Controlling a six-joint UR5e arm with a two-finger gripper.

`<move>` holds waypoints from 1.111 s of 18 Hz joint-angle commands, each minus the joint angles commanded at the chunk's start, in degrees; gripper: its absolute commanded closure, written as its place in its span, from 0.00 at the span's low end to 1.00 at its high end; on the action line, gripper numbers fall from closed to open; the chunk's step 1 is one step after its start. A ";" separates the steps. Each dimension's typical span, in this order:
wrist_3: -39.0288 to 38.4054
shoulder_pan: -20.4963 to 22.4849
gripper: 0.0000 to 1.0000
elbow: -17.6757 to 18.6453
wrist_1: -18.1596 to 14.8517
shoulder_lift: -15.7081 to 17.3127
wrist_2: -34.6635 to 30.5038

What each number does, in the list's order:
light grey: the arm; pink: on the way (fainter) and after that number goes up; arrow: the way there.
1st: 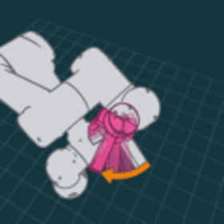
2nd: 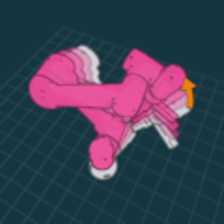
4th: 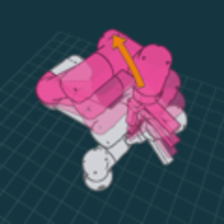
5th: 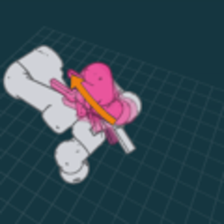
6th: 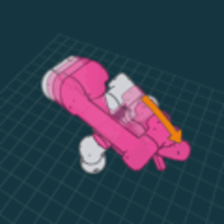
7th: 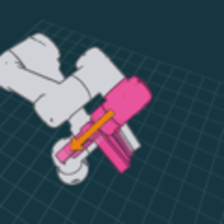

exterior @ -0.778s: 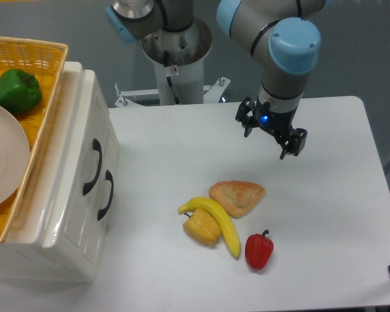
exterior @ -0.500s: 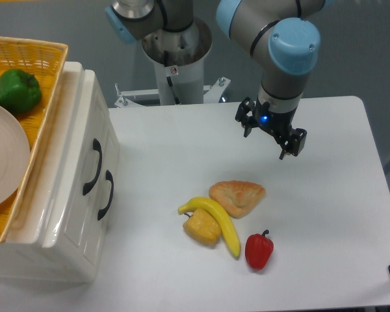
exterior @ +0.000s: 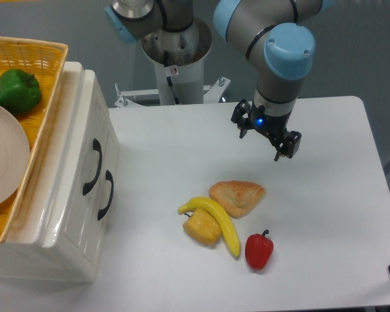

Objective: Slide open the top white drawer
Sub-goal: 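Move the gripper from its start pose toward the white cabinet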

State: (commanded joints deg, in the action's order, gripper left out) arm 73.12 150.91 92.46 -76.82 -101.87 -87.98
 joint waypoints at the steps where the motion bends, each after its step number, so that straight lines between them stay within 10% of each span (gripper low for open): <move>1: 0.00 -0.09 0.00 0.00 0.00 0.00 0.17; 20: -23.20 -4.13 0.00 -0.53 -0.18 -2.19 7.38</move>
State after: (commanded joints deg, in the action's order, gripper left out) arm 49.93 146.78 91.93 -76.99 -104.06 -80.59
